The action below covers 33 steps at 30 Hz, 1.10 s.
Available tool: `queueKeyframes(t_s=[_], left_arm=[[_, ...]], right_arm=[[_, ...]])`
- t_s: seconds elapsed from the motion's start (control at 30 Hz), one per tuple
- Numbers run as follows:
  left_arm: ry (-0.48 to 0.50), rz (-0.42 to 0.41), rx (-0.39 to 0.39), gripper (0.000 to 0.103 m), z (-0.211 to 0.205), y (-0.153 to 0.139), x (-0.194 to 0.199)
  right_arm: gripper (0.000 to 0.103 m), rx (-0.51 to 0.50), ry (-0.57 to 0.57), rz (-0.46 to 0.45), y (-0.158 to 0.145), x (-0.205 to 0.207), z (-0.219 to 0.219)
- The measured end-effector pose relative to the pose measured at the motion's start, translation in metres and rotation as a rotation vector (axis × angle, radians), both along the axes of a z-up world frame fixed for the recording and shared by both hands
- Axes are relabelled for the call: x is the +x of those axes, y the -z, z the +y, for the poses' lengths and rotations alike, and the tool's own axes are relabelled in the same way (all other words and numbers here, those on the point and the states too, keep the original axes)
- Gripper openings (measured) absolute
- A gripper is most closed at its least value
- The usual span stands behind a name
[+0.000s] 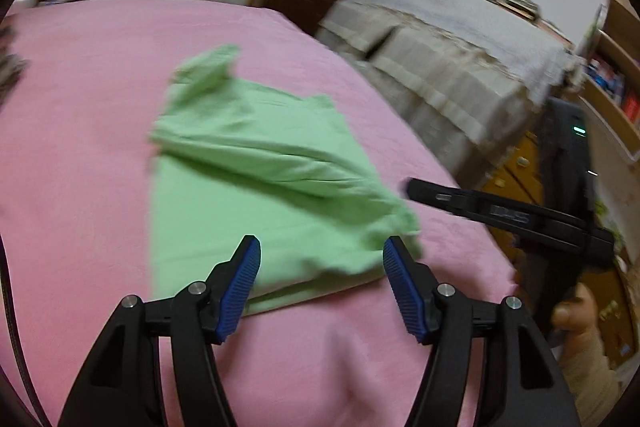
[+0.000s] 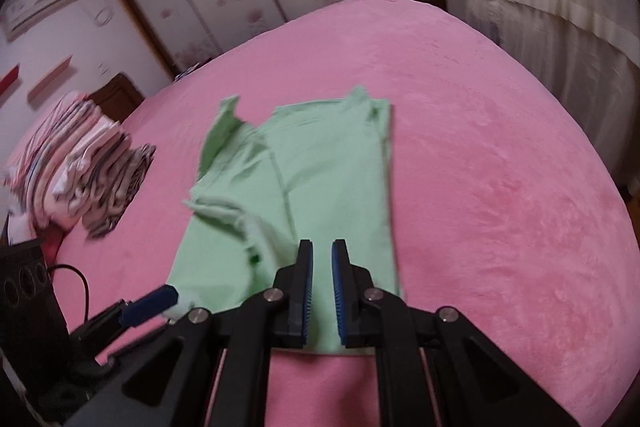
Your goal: Fold small clothes
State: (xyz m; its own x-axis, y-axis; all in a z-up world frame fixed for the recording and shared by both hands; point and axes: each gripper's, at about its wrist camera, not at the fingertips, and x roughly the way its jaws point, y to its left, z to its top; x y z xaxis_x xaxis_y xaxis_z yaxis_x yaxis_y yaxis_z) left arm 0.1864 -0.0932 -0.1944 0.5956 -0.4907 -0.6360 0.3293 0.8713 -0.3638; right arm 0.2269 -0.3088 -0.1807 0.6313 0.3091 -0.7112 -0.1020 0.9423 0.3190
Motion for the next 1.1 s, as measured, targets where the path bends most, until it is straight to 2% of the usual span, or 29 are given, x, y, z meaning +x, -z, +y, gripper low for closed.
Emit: queueKeyframes(t_s=[0.13,0.23,0.3,0.37,0.5,0.57,0.6,0.63,0.67,0.77,0.93,1.1], left_arm=[[-0.107,0.043,0.035,0.063,0.030,0.013,0.006],[-0.165,0.106,0.025,0.063,0.047,0.024,0.014],[-0.178,0.138,0.004,0.063,0.053,0.030,0.017],[-0.183,0.157,-0.010,0.063,0.055,0.036,0.020],[-0.171,0.164,-0.008,0.063,0.050,0.041,0.023],[-0.171,0.167,-0.003,0.063,0.049,0.042,0.024],[-0.169,0.174,-0.003,0.063,0.048,0.044,0.025],[-0.170,0.180,-0.003,0.063,0.047,0.045,0.025],[-0.171,0.184,-0.004,0.063,0.045,0.045,0.028],[-0.171,0.189,0.003,0.063,0.044,0.047,0.028],[-0.161,0.195,0.031,0.063,0.042,0.049,0.030],[-0.149,0.197,0.065,0.063,0.040,0.054,0.031]], right_arm=[[0.042,-0.035,-0.048,-0.038,-0.010,-0.013,0.015],[0.049,-0.039,-0.088,-0.050,-0.015,-0.021,0.025],[0.050,-0.098,-0.101,-0.037,-0.012,-0.021,0.035],[0.050,-0.133,-0.106,-0.015,-0.006,-0.018,0.039],[0.050,-0.131,-0.098,0.028,0.006,-0.010,0.038],[0.047,-0.122,-0.090,0.043,0.010,-0.006,0.034],[0.035,-0.120,-0.086,0.052,0.012,-0.004,0.032],[0.015,-0.119,-0.085,0.064,0.014,-0.003,0.031],[0.008,-0.116,-0.083,0.080,0.017,-0.001,0.029],[0.004,-0.115,-0.064,0.086,0.021,-0.003,0.020],[0.004,-0.040,-0.010,0.045,0.020,-0.010,-0.001],[0.004,-0.003,0.032,0.072,0.042,-0.006,-0.017]])
